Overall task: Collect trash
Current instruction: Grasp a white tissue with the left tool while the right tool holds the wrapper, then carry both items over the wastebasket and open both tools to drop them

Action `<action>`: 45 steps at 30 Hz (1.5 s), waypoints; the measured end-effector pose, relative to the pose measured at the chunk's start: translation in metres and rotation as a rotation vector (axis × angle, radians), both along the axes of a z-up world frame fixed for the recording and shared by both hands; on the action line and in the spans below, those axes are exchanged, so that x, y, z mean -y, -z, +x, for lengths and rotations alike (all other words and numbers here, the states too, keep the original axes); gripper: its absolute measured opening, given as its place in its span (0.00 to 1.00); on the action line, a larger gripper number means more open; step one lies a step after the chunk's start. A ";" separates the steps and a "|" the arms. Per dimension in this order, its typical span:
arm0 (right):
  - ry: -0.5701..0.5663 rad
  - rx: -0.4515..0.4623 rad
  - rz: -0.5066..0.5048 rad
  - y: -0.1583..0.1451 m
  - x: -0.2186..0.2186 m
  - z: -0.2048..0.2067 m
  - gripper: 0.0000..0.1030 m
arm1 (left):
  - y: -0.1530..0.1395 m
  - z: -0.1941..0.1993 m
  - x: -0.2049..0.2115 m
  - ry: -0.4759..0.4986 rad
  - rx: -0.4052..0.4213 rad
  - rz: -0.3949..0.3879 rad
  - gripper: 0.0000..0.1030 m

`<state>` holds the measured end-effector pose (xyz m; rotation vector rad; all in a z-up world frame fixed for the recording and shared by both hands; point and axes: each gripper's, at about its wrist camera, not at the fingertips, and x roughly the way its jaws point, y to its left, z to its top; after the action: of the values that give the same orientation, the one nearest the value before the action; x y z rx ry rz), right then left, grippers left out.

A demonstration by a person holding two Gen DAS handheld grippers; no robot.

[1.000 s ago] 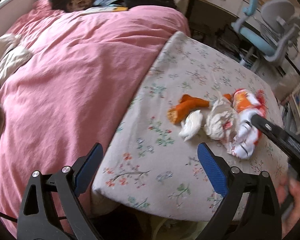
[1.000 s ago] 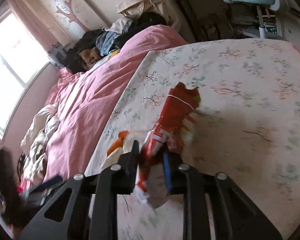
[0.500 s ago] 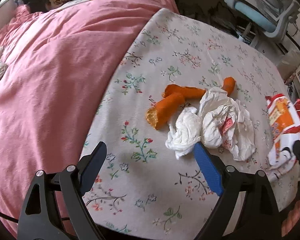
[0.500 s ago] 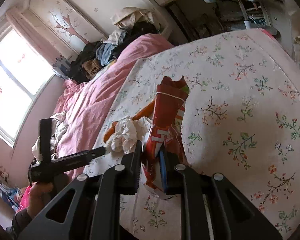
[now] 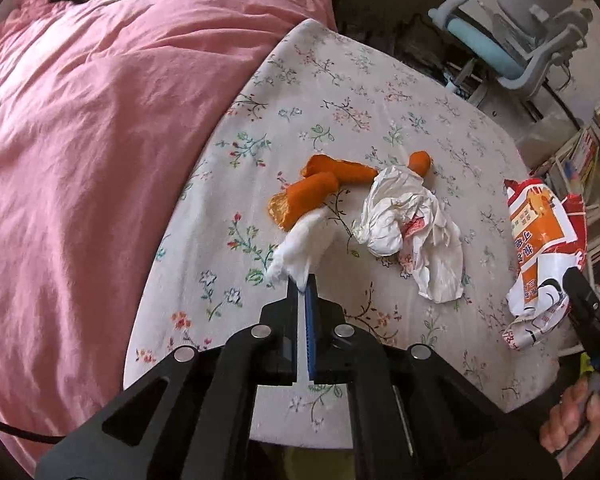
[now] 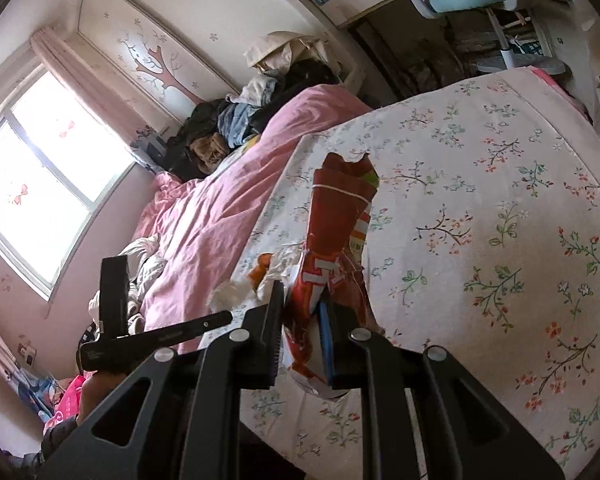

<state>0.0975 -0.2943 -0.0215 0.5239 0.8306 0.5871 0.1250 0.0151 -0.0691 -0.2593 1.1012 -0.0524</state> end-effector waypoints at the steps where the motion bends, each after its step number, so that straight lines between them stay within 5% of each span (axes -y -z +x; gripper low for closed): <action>1: -0.001 0.001 0.003 0.000 0.000 0.000 0.17 | -0.002 -0.002 -0.001 0.004 0.010 -0.010 0.02; 5: -0.003 0.001 0.008 0.000 0.000 0.003 0.17 | -0.009 -0.007 0.006 0.021 0.043 0.059 0.02; 7: -0.003 -0.001 0.010 0.000 0.000 0.003 0.17 | -0.007 -0.002 0.006 0.011 0.033 0.097 0.13; 9: -0.007 0.001 0.008 0.000 -0.001 0.003 0.17 | -0.004 0.003 0.005 -0.012 0.014 0.135 0.64; 11: -0.009 0.001 0.006 0.001 -0.001 0.001 0.17 | -0.003 0.009 0.007 -0.025 0.024 0.193 0.72; 16: -0.012 -0.015 0.008 0.005 -0.002 0.003 0.17 | 0.018 0.028 0.014 -0.012 -0.038 0.301 0.71; 19: -0.018 -0.016 0.005 0.006 -0.002 0.003 0.17 | 0.017 0.027 0.017 0.026 -0.018 0.289 0.32; 21: -0.024 -0.015 0.004 0.006 -0.003 0.001 0.17 | 0.013 0.023 0.013 0.018 -0.006 0.267 0.25; 32: -0.081 0.044 0.016 0.006 -0.021 -0.040 0.17 | -0.029 -0.044 0.011 0.049 0.177 0.035 0.23; 39: -0.127 0.084 -0.043 0.003 -0.038 -0.083 0.17 | -0.030 -0.084 0.022 0.081 0.208 -0.030 0.23; 45: -0.146 0.004 -0.089 0.018 -0.045 -0.120 0.17 | -0.025 -0.109 0.031 0.115 0.212 -0.058 0.24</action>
<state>-0.0222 -0.2496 -0.0394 0.3827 0.8917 0.6816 0.0165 -0.0161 -0.0442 -0.2364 0.9035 -0.2107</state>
